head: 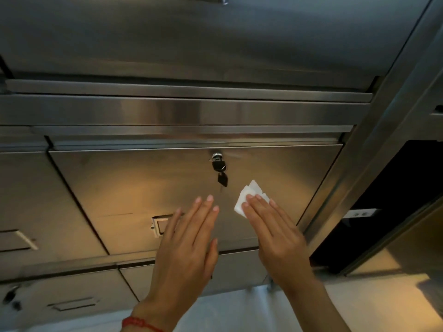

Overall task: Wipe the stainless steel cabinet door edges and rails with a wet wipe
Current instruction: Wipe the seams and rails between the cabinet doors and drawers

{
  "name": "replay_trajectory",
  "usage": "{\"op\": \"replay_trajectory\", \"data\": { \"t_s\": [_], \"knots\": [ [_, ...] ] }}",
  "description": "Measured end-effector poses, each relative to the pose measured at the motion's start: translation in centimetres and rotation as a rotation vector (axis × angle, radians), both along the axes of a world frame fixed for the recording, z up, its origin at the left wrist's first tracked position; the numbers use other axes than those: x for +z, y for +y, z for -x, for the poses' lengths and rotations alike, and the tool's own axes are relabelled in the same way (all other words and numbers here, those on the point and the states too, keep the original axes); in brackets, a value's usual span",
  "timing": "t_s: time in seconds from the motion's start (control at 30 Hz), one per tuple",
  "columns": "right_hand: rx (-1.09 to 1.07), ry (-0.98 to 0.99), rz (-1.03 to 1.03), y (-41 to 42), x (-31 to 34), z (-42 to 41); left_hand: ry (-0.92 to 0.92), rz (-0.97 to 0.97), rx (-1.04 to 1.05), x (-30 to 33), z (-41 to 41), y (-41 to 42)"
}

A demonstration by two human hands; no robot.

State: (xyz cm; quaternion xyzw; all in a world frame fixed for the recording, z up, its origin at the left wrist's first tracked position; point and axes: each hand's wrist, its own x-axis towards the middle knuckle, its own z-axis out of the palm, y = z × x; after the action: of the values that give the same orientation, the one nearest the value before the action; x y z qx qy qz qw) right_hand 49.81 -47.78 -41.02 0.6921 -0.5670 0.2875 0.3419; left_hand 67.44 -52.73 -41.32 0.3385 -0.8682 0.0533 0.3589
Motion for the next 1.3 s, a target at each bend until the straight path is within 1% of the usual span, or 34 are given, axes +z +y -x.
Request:
{"op": "replay_trajectory", "data": {
  "t_s": [0.17,0.3,0.4,0.53,0.83,1.03,1.3],
  "knots": [
    [0.002,0.046,-0.03,0.5,-0.8,-4.1,-0.023,0.032,-0.045,-1.0,-2.8,-0.6],
    [0.05,0.03,-0.037,0.6,-1.9,-7.6,0.011,0.075,-0.082,-1.8,-5.1,-1.0],
    [0.09,-0.004,-0.057,0.7,-2.9,-9.6,0.018,0.069,-0.094,-2.1,-6.6,-1.4],
    [0.111,0.001,-0.09,0.8,-4.3,-11.4,0.021,0.021,-0.112,-2.9,-8.0,-1.4],
    [0.164,-0.013,-0.138,0.1,-6.8,-12.9,0.078,0.074,-0.041,-6.0,-9.7,-1.2],
    [0.18,-0.046,-0.125,-0.8,-9.2,-13.1,0.032,0.102,0.019,-7.9,-9.9,-1.5],
    [0.224,-0.051,-0.119,-2.2,-13.0,-13.0,-0.006,0.087,0.067,-11.6,-10.2,-1.9]
  ]
}}
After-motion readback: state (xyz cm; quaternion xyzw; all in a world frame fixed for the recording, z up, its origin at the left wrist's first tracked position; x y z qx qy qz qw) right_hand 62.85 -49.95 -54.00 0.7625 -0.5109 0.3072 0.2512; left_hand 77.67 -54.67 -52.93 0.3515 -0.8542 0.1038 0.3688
